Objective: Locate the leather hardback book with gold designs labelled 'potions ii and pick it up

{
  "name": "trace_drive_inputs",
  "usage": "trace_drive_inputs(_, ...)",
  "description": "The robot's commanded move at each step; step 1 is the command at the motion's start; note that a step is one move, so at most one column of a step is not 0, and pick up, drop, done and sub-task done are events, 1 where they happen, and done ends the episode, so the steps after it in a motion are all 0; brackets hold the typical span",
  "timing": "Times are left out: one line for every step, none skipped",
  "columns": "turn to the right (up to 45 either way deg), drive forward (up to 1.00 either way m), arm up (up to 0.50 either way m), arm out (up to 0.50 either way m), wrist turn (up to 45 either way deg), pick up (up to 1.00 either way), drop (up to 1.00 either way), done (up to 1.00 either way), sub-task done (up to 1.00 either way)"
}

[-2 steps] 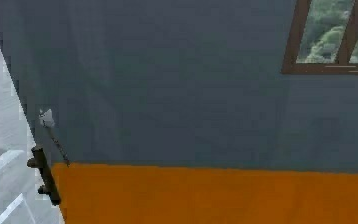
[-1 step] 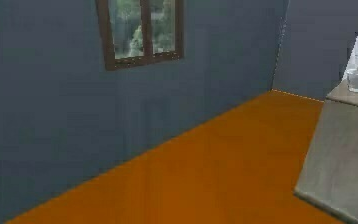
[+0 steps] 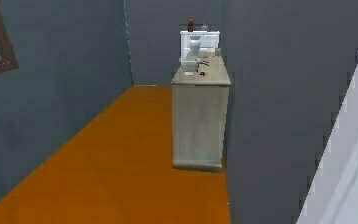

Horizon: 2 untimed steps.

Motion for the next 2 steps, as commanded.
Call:
trace_drive_inputs(0.0, 1.00, 0.00, 0.00, 0.0, 0.00, 0.00, 0.00, 0.00)
trace_drive_inputs(9.0, 0.00, 0.00, 0.00, 0.0, 0.00, 0.00, 0.00, 0.00)
